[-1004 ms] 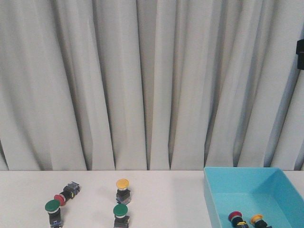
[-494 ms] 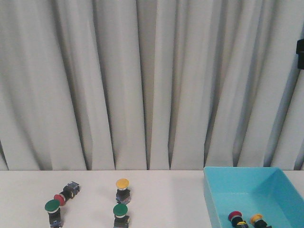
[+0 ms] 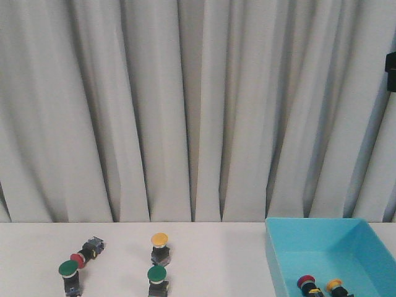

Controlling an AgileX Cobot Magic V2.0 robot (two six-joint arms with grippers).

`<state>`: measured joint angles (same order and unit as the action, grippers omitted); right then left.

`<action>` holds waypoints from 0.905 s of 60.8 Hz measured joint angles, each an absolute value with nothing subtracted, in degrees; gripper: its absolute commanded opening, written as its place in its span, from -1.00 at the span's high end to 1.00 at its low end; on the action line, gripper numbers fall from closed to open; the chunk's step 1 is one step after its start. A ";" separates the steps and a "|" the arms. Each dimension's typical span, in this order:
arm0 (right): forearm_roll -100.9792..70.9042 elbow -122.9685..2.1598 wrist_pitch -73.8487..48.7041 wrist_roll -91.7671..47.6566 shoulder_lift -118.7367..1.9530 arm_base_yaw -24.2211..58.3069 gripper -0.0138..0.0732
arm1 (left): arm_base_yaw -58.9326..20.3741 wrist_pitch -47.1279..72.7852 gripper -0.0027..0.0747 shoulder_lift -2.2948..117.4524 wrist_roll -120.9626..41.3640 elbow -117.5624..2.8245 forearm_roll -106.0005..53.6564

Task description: Pick red and yellow buttons and place in box

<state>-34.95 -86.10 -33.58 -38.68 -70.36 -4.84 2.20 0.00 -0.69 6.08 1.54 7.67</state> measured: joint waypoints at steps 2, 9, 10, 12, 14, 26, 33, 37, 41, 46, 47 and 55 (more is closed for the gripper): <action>-34.95 -86.10 -33.58 -38.68 -70.36 -4.84 0.70 | 1.57 0.00 0.95 -0.69 6.08 1.54 7.98; -34.95 -86.10 -33.58 -38.68 -70.36 -4.84 0.70 | -0.35 0.00 0.95 -0.69 6.08 1.54 8.65; -34.95 -86.10 -33.58 -38.68 -70.36 -4.84 0.70 | -0.37 0.00 0.95 -0.69 6.08 1.54 8.65; -34.95 -86.10 -33.58 -38.68 -70.36 -4.84 0.70 | -0.37 0.00 0.95 -0.69 6.08 1.54 8.65; -34.95 -86.10 -33.58 -38.68 -70.36 -4.84 0.70 | -0.27 0.00 0.95 -0.69 6.08 1.54 8.65; -34.95 -86.10 -33.60 -38.68 -70.36 -4.84 0.70 | 0.00 0.31 0.95 -0.69 6.08 1.54 8.65; -34.95 -86.10 -33.60 -38.68 -70.36 -4.84 0.70 | 0.00 0.31 0.95 -0.69 6.08 1.54 8.65; -34.95 -86.10 -33.60 -38.68 -70.36 -4.84 0.70 | 0.00 0.31 0.95 -0.69 6.08 1.54 8.65; -34.95 -86.10 -33.60 -38.68 -70.36 -4.84 0.70 | 0.00 0.31 0.95 -0.69 6.08 1.54 8.65; -34.95 -86.10 -33.60 -38.68 -70.36 -4.84 0.70 | 0.00 0.31 0.95 -0.69 6.12 1.54 8.65; -34.95 -86.10 -33.60 -38.68 -70.36 -4.84 0.70 | 0.00 0.31 0.95 -0.69 6.12 1.54 8.65; -34.95 -86.10 -33.60 -38.68 -70.36 -4.84 0.70 | 0.00 0.31 0.95 -0.69 6.12 1.54 8.65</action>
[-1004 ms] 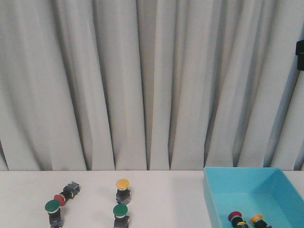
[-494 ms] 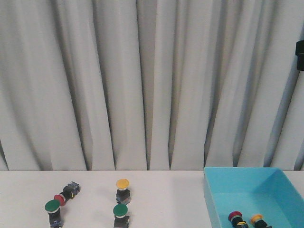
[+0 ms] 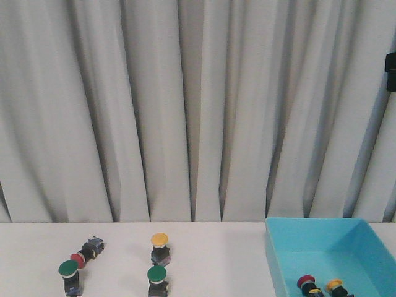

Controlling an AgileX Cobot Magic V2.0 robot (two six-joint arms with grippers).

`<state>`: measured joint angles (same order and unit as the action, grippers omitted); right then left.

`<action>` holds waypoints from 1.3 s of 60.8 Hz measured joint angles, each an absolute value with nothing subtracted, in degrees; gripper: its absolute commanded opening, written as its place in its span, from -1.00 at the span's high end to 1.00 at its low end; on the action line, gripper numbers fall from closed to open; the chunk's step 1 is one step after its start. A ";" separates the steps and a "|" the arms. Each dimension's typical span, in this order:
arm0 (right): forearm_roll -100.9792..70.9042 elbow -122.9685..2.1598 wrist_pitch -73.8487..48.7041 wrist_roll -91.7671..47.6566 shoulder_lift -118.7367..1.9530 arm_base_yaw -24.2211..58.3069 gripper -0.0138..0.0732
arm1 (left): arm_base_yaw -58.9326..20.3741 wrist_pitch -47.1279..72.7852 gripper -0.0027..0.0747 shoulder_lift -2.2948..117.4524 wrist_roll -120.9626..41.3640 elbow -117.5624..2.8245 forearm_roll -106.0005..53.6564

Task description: Pick red and yellow buttons and place in box

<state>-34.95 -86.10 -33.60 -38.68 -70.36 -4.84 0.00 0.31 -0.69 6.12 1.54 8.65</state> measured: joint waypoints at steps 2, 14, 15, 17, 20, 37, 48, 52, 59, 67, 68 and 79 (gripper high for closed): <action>-34.95 -86.10 -33.60 -38.68 -70.36 -4.84 0.70 | 0.00 0.31 0.95 -0.69 6.12 1.54 8.65; -33.21 -85.87 -32.58 -38.68 -70.36 -4.68 0.70 | 0.02 0.31 0.95 -0.69 6.12 1.54 8.65; -32.56 -85.74 -31.92 -38.68 -70.31 -4.34 0.70 | 0.00 0.31 0.95 -0.69 6.12 1.54 8.65; -30.65 -85.25 -30.60 -38.46 -70.09 -3.59 0.70 | 0.00 0.31 0.95 -0.69 6.12 1.54 8.65; -26.56 -83.66 -28.56 -37.39 -69.34 -2.17 0.70 | 0.02 0.31 0.95 -0.69 6.12 1.54 8.65; -10.28 -51.50 -8.45 -18.99 -48.74 6.42 0.70 | 0.00 0.36 0.95 -0.69 6.12 1.54 8.65; -9.67 -24.84 -2.18 -10.90 -31.69 6.14 0.70 | 0.00 0.36 0.95 -0.69 6.12 1.54 8.65; -9.38 -17.39 -1.84 -9.10 -25.84 6.14 0.70 | 0.00 0.36 0.95 -0.69 6.12 1.54 8.65; -6.10 -7.27 -1.84 -2.02 -16.95 6.14 0.70 | 0.00 0.36 0.95 -0.69 6.12 1.54 8.65; 2.60 0.11 -1.89 7.58 -9.81 5.52 0.70 | 0.00 0.36 0.95 -0.69 6.12 1.54 8.65; 3.23 0.52 -1.99 8.27 -8.96 5.21 0.70 | 0.00 0.36 0.95 -0.69 6.12 1.54 8.65; 6.37 1.62 -2.41 11.38 -3.50 1.92 0.70 | 0.00 0.36 0.95 -0.69 6.12 1.54 8.65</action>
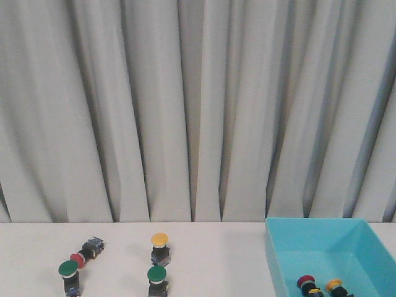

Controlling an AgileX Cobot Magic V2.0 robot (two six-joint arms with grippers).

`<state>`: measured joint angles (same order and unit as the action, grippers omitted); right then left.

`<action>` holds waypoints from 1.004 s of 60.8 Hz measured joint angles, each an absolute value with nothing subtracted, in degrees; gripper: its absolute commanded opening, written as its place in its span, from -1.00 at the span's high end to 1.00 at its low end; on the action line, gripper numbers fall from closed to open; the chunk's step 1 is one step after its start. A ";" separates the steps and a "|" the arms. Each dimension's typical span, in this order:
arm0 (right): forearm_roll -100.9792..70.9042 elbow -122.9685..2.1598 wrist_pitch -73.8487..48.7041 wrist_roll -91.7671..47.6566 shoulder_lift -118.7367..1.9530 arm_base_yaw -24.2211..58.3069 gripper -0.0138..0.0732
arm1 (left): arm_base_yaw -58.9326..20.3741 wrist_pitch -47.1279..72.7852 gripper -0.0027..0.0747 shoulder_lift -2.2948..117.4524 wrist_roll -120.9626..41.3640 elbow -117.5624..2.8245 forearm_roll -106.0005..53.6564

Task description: Pick red and yellow buttons and place in box

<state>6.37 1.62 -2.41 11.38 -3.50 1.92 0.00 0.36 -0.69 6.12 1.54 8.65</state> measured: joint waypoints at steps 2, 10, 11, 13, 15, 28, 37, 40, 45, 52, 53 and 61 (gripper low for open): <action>6.70 1.62 -2.67 11.49 -2.63 1.66 0.70 | 0.00 0.36 0.95 -0.69 6.12 1.54 8.65; 8.17 1.62 -4.12 11.51 -0.59 1.46 0.70 | 0.00 0.36 0.95 -0.69 6.12 1.54 8.65; 8.34 1.62 -4.20 11.51 -0.46 1.46 0.70 | 0.00 0.36 0.95 -0.69 6.12 1.54 8.65; 8.64 1.62 -4.25 11.51 -0.35 1.46 0.70 | 0.00 0.36 0.95 -0.69 6.12 1.54 8.65; 8.81 1.62 -4.25 11.51 -0.30 1.46 0.70 | 0.00 0.36 0.95 -0.69 6.12 1.54 8.65; 9.75 1.62 -4.35 11.51 0.05 1.46 0.70 | 0.00 0.36 0.95 -0.69 6.12 1.54 8.65; 9.75 1.62 -4.43 11.51 0.49 1.46 0.70 | 0.00 0.42 0.95 -0.69 6.12 1.54 8.65; 9.75 1.62 -4.49 11.51 0.57 1.46 0.70 | 0.00 0.37 0.95 -0.69 6.12 1.54 8.65; 9.75 1.62 -4.61 11.51 0.70 1.46 0.70 | 0.00 0.37 0.95 -0.69 6.12 1.54 8.65; 9.86 1.62 -5.42 11.34 0.70 1.46 0.70 | 0.00 0.43 0.95 -0.69 6.12 1.54 8.65; 9.86 1.62 -5.48 11.17 0.70 1.46 0.70 | 0.00 0.43 0.95 -0.69 6.12 1.54 8.65; 9.88 1.62 -5.60 9.14 0.70 1.46 0.70 | 0.00 0.43 0.95 -0.69 6.12 1.54 8.65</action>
